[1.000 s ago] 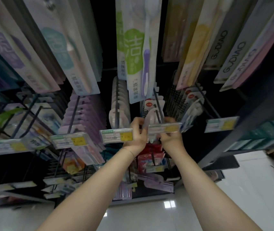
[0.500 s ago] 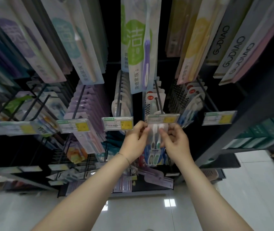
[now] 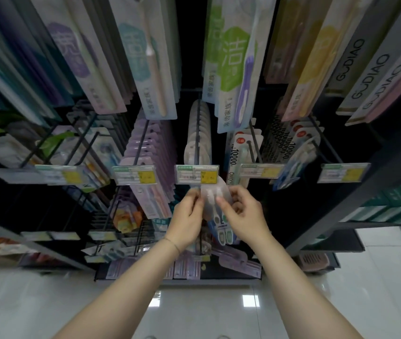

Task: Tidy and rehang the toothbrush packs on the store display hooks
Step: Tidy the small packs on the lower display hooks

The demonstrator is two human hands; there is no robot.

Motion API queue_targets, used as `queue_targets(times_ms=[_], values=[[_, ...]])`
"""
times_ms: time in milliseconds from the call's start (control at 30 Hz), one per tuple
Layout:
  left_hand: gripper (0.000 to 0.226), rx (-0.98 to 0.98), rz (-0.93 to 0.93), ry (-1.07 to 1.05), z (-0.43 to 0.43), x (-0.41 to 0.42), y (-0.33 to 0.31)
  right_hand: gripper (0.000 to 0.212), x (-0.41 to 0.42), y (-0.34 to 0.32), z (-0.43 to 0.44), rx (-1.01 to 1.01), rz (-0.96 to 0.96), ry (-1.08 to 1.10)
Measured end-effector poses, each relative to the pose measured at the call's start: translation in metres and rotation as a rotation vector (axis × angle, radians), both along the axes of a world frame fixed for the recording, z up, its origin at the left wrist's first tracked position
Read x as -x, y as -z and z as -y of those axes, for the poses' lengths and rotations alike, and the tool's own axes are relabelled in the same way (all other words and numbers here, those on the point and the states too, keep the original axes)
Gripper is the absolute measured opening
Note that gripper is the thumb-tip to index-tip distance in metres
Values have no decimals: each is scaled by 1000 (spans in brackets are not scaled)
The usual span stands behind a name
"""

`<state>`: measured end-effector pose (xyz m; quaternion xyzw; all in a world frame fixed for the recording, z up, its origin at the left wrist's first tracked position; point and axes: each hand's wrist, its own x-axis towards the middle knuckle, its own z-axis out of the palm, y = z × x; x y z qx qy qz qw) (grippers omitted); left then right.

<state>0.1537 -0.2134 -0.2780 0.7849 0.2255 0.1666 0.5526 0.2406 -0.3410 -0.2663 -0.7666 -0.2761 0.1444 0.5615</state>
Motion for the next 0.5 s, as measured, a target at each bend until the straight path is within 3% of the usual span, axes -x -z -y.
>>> queue_targets(times_ms=[167,267,500], values=[[16,75,149,-90,-20,4,-20,8,5,-5,-26,-37,34,-44],[24,176,233,-133,-25,-3,-33,17,5,-5,-35,-18,22,-43],[41,221,284,-254,-22,-16,-44,22,7,-9,-43,-80,55,-29]])
